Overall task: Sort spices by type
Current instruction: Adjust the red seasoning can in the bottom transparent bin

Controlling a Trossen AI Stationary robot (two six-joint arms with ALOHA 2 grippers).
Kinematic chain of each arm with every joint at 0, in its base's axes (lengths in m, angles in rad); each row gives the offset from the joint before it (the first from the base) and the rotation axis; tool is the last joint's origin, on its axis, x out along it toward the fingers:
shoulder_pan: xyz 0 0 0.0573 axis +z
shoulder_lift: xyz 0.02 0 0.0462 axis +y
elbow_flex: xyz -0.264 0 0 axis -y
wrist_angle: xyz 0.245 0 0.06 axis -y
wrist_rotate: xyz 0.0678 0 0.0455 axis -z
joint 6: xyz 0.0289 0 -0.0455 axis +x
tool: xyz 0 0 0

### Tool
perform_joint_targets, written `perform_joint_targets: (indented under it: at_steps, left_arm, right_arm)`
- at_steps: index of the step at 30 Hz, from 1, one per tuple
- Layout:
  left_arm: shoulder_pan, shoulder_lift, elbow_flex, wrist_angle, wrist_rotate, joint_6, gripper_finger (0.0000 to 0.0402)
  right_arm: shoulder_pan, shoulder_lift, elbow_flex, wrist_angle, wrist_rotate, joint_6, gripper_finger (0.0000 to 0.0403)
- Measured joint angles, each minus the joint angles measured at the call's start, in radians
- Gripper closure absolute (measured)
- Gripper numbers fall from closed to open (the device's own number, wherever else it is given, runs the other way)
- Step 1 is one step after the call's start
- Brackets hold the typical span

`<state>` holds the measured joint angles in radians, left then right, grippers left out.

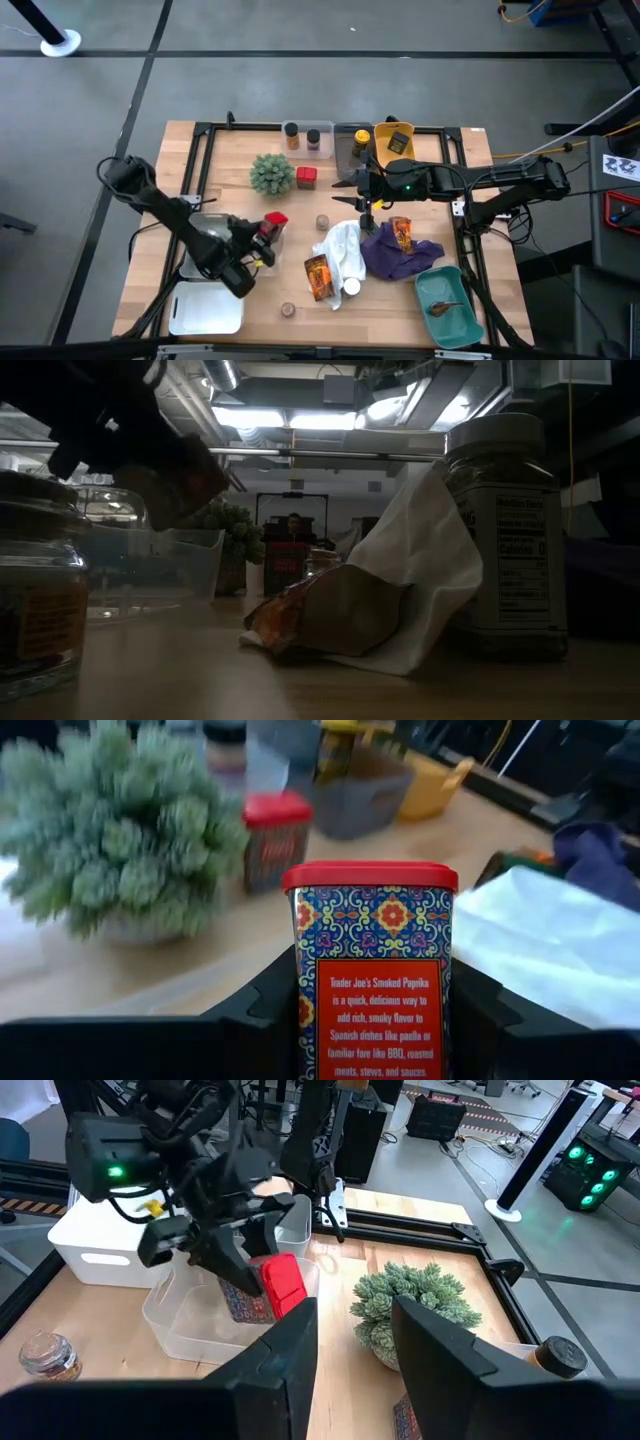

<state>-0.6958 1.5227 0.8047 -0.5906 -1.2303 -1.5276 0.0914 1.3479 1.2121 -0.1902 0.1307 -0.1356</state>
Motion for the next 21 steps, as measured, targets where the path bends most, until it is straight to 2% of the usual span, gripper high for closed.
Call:
perform_joint_targets:
  at_steps: [9, 13, 21]
  left_arm:
    - [-0.018, 0.189, 0.0, 0.196, -0.24, 0.169, 0.0254]
    - [-0.017, 0.229, 0.0, 0.2, -0.258, 0.173, 0.0254]
    - [-0.017, 0.225, 0.0, 0.174, -0.282, 0.206, 0.0254]
  right_arm:
    - [0.0, 0.0, 0.0, 0.0, 0.0, 0.0, 0.0272]
    - [0.0, 0.0, 0.0, 0.0, 0.0, 0.0, 0.0272]
    - [0.0, 0.0, 0.0, 0.0, 0.0, 0.0, 0.0272]
